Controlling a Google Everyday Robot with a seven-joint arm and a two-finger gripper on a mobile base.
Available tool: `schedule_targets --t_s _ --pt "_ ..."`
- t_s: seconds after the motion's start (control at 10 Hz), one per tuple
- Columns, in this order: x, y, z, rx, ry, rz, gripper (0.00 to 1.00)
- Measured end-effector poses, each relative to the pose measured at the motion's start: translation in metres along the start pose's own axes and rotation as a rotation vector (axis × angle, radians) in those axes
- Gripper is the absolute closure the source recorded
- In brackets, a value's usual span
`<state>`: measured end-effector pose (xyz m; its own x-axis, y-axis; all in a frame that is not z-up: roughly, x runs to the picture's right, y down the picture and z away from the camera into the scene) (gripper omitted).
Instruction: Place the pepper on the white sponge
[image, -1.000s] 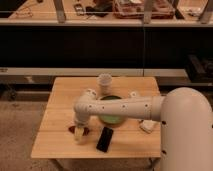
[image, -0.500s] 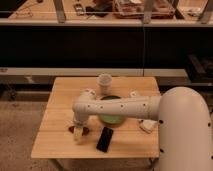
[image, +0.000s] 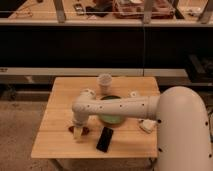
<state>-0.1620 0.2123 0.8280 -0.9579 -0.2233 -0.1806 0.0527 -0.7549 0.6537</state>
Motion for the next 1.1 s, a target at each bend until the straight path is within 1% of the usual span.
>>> schedule_targets --t_s 0.1,0.4,0.5,0.6,0.7,0.9,1.0,1.1 --pt "-0.001 0.001 0.000 -0.001 -0.002 0.003 0.57" --pt "-0.004 0.001 -0.002 -0.003 -0.011 0.002 0.84" --pt "-0.007 0.000 -0.005 -0.002 -0.019 0.001 0.96" --pt "-0.010 0.000 -0.009 -0.004 -0.024 -0.001 1.00" --pt "-0.013 0.000 -0.015 -0.008 -0.028 -0.004 1.00" --pt "-0.020 -0.001 -0.034 -0.015 -0.017 -0.001 1.00" --pt "-0.024 0.000 -0.046 -0.023 -0.007 0.003 1.00" --pt "-0.031 0.001 -0.066 -0.039 0.007 0.010 1.00"
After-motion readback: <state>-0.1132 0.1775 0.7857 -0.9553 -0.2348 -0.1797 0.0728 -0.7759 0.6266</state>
